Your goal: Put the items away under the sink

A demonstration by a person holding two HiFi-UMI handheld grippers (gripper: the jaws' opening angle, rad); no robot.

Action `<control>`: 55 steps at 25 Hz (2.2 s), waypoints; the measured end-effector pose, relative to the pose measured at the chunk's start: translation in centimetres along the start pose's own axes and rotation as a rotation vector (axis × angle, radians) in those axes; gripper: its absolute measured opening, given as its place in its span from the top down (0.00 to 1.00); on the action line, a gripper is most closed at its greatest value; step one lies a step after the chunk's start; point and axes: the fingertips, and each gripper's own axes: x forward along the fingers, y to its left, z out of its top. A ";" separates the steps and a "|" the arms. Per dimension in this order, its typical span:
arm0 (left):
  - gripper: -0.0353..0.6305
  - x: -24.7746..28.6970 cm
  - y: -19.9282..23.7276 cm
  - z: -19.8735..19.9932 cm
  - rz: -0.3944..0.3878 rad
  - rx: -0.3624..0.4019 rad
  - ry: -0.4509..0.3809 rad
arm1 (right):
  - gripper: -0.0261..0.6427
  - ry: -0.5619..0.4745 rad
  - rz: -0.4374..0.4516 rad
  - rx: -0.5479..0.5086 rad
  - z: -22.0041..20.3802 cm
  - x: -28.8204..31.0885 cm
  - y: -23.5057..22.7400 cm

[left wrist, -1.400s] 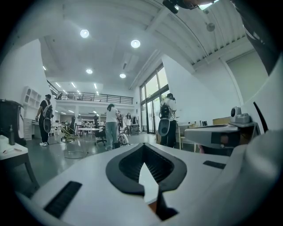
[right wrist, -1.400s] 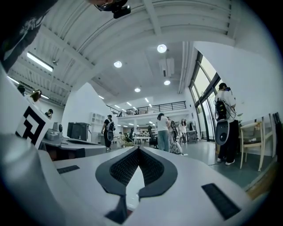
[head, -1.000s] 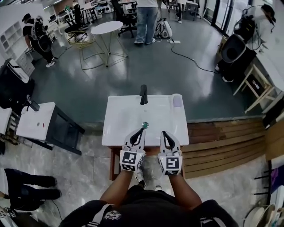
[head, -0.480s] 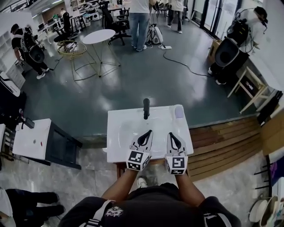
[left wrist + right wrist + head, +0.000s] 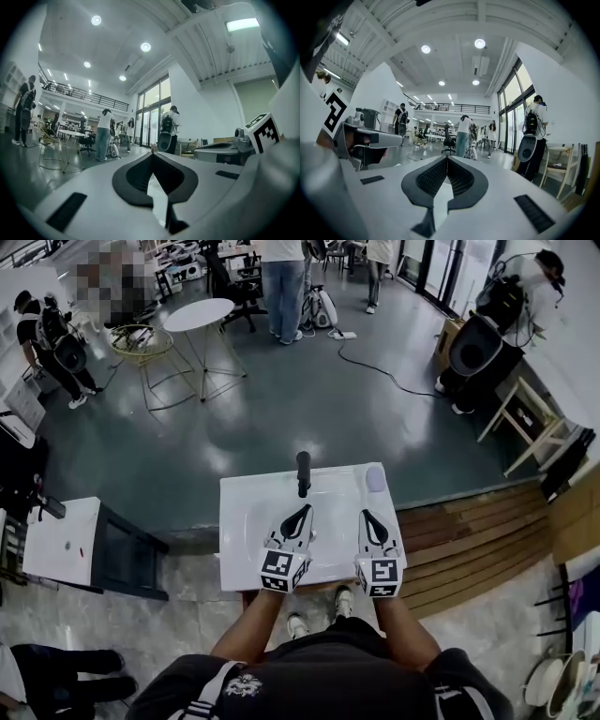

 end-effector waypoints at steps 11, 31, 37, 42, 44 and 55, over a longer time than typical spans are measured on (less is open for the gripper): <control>0.95 8.3 -0.2 -2.4 0.058 -0.047 0.059 | 0.92 0.045 0.061 0.063 -4.0 6.1 -6.3; 0.95 15.9 -0.9 -7.9 0.063 -0.087 0.152 | 0.53 0.309 0.058 0.146 -13.4 13.5 -11.6; 0.95 16.6 -1.1 -8.5 0.057 -0.088 0.173 | 0.38 0.403 0.036 0.178 -16.7 14.9 -12.7; 0.95 17.0 -1.2 -9.4 0.059 -0.080 0.195 | 0.28 0.510 0.021 0.210 -20.0 16.5 -13.6; 0.95 17.0 -1.1 -9.8 0.062 -0.081 0.203 | 0.27 0.551 0.023 0.229 -21.0 17.2 -13.6; 0.95 16.8 -0.1 -11.1 0.076 -0.081 0.236 | 0.25 0.691 0.015 0.286 -24.8 19.4 -13.6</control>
